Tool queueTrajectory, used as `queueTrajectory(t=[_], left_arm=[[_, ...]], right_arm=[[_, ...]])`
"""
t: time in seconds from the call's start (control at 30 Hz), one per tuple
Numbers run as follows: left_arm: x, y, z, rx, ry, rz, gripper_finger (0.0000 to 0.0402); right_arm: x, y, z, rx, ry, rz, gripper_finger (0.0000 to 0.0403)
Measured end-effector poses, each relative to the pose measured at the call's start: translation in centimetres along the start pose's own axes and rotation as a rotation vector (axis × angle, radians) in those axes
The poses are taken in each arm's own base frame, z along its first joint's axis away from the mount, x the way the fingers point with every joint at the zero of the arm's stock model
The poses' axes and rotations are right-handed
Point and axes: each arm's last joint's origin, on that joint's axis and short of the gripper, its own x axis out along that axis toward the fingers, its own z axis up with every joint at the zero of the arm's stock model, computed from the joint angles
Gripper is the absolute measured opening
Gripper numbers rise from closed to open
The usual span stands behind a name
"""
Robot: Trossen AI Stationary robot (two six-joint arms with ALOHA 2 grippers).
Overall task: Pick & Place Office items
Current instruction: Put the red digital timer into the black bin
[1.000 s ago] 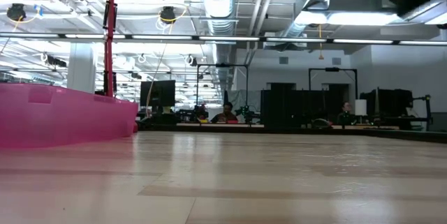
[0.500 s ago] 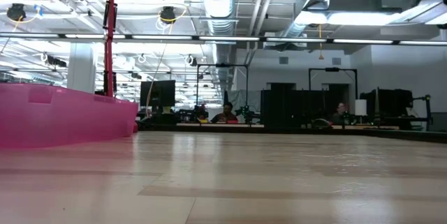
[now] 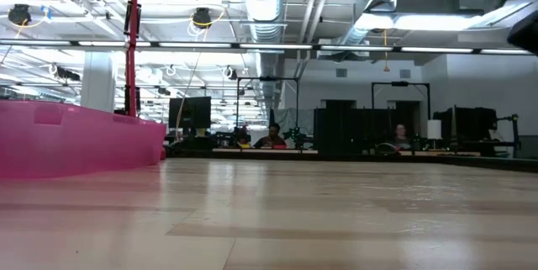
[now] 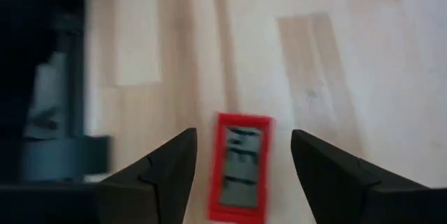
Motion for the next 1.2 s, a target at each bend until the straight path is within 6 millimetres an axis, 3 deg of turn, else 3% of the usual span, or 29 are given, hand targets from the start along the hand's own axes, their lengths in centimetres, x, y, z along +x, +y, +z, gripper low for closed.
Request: queueTrajectory(t=[0.27,0.57,1.2], left_arm=[[0.0,0.0,0.0,0.000,0.001,0.001,0.0235],[0.0,0.0,0.0,0.001,0.001,-0.001,0.0235],[0.0,0.0,0.0,-0.003,0.001,0.000,0.0232]], right_arm=[[1.4,-1.2,0.2,0.002,0.061,-0.049,0.0230],[2.6,-0.4,-1.5,0.037,0.157,-0.026,0.0230],[1.5,0.5,-3.3,0.129,0.168,-0.049,0.0230]])
